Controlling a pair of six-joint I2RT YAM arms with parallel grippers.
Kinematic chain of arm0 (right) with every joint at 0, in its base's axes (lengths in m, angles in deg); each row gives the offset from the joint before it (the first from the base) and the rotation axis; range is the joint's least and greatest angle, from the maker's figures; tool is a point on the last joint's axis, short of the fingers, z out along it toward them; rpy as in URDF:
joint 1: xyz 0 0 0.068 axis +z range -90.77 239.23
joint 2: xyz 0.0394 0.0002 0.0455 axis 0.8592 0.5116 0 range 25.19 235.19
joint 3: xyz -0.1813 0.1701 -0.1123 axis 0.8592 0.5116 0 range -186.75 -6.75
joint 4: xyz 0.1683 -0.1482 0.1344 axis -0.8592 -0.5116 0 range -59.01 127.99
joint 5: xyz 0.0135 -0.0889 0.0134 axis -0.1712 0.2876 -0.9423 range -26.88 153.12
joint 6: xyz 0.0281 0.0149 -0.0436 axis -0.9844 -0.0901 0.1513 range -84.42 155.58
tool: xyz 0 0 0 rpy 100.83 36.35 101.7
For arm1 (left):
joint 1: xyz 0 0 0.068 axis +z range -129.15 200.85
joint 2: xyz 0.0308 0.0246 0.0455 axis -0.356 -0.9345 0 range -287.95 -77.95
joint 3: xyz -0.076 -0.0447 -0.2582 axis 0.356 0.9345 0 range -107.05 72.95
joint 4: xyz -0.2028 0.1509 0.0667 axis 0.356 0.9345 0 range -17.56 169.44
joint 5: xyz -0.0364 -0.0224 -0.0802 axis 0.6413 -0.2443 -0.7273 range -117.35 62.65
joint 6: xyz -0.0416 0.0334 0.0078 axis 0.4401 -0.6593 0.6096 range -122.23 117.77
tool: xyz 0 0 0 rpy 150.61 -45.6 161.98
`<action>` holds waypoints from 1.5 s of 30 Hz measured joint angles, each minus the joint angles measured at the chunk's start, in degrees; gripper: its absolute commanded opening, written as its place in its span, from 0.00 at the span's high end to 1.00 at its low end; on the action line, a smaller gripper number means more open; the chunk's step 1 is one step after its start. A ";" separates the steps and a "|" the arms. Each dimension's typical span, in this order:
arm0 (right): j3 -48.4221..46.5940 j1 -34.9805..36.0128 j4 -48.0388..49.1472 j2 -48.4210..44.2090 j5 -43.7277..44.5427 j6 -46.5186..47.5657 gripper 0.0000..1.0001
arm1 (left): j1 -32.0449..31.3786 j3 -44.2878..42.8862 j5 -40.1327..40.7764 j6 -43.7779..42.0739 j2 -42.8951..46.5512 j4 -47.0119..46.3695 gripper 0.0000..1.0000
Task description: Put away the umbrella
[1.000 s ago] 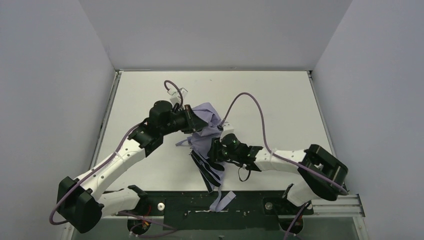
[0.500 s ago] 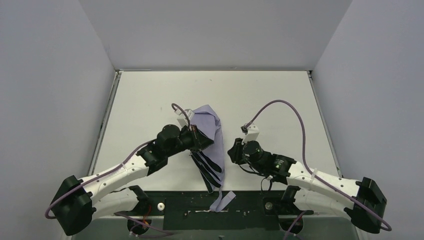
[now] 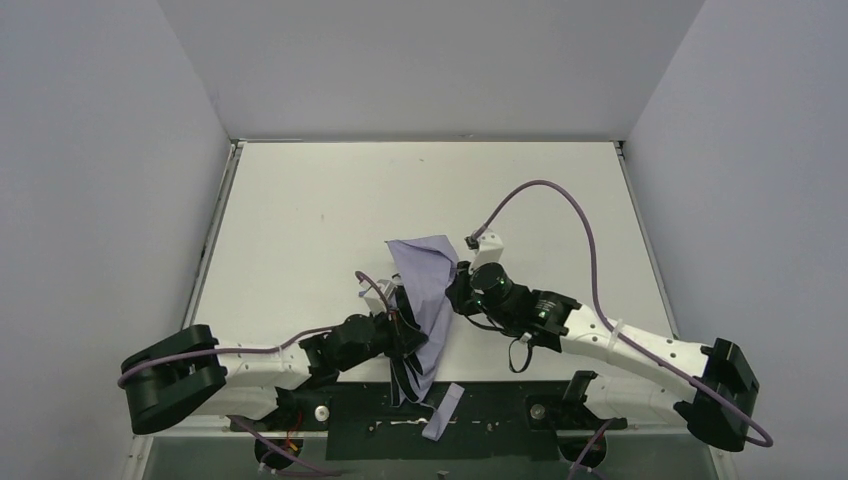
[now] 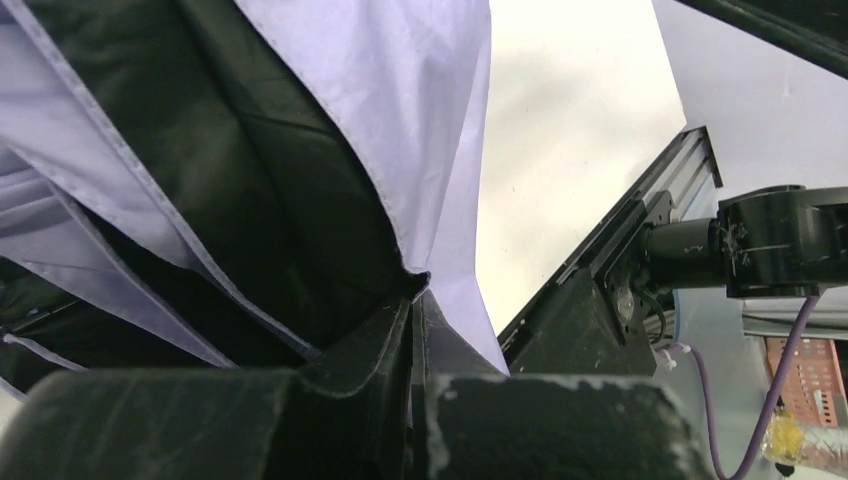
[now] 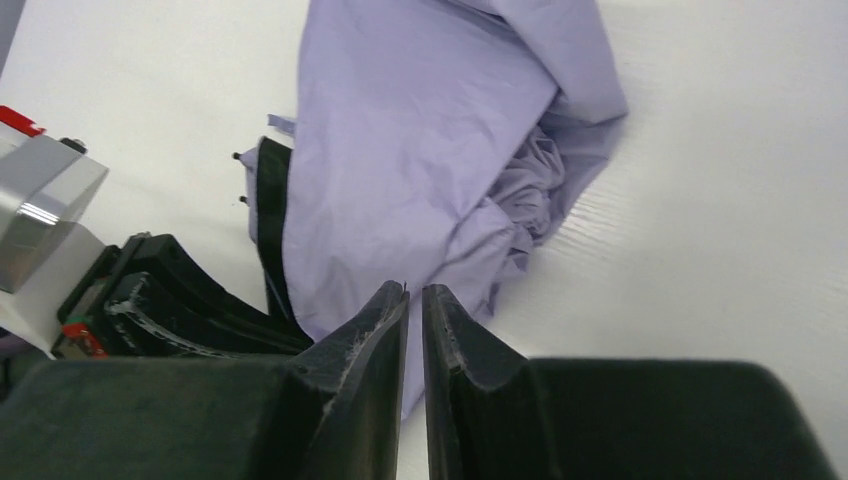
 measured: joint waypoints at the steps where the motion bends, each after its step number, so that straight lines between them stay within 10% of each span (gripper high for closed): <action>1: -0.52 0.00 0.31 0.72 -0.76 0.17 0.88 | -0.22 0.28 0.57 0.15 -0.63 -1.31 1.00; 25: 3.48 0.57 20.68 19.26 -12.72 -6.08 0.92 | -2.34 3.85 4.37 1.60 -6.23 -8.94 1.00; 39: 9.79 1.51 32.06 27.06 -11.85 -8.50 0.91 | -1.60 -1.64 6.25 -2.45 18.75 15.89 0.45; 45: 10.38 1.20 33.24 27.30 -12.57 -6.88 0.91 | 11.72 -14.88 5.14 -6.05 26.56 33.44 0.39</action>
